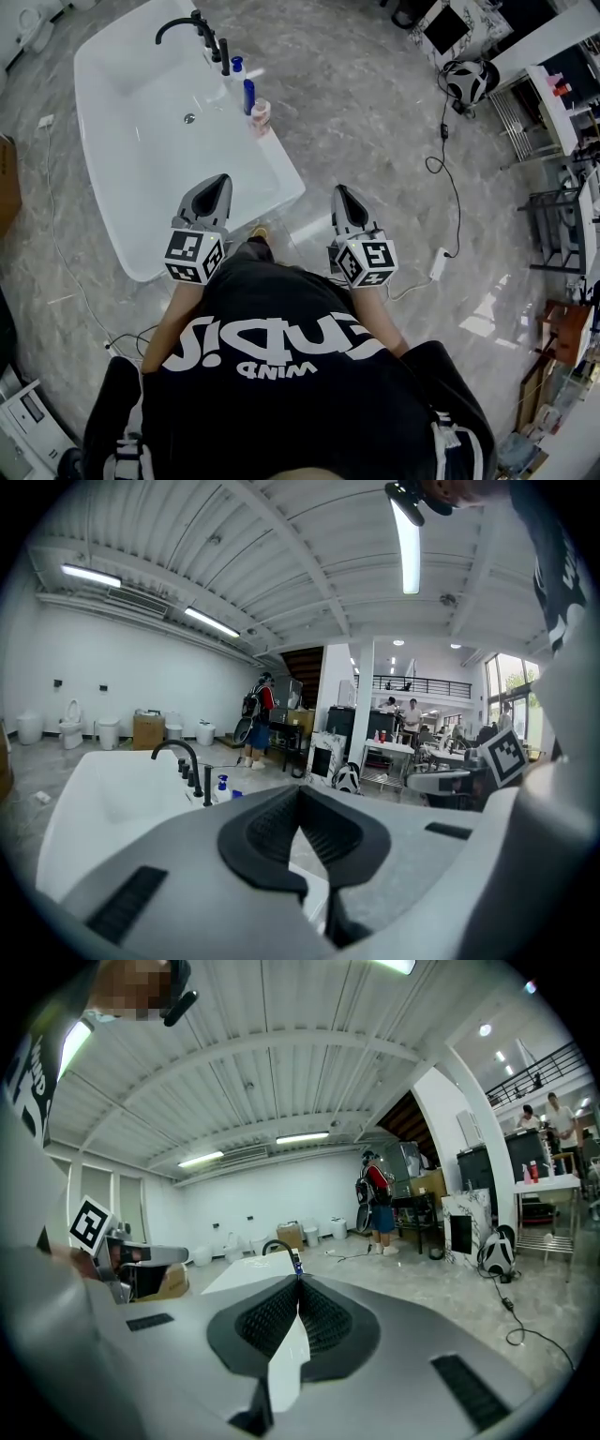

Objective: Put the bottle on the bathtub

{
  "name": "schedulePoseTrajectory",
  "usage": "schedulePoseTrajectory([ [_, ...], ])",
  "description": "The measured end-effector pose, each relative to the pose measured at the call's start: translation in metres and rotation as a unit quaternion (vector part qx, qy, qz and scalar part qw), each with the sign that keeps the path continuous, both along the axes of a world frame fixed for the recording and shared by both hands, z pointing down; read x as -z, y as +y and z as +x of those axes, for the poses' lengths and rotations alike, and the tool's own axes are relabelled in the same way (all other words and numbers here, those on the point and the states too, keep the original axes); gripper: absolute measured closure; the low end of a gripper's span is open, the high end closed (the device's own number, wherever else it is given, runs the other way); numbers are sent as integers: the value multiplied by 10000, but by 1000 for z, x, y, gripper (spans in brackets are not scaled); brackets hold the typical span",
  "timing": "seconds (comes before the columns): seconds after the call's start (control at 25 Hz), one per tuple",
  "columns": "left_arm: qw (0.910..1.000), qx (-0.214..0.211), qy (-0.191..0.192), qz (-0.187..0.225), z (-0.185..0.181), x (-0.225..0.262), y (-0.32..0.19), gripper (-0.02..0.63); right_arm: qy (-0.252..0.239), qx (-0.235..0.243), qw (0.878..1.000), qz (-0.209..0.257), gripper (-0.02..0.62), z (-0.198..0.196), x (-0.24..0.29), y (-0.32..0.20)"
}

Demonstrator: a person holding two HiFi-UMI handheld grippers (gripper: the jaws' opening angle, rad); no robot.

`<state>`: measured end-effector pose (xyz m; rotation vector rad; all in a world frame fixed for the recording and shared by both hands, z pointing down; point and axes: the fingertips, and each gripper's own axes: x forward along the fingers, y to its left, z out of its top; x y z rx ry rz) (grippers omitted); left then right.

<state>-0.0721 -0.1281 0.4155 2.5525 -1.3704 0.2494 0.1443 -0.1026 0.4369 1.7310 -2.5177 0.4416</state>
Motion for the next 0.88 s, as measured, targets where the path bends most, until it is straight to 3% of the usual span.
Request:
schedulePoseTrajectory([
  [0.88, 9998, -96, -63, -158, 5, -12, -5, 598, -15, -1, 10000, -88, 571, 3, -7, -8],
])
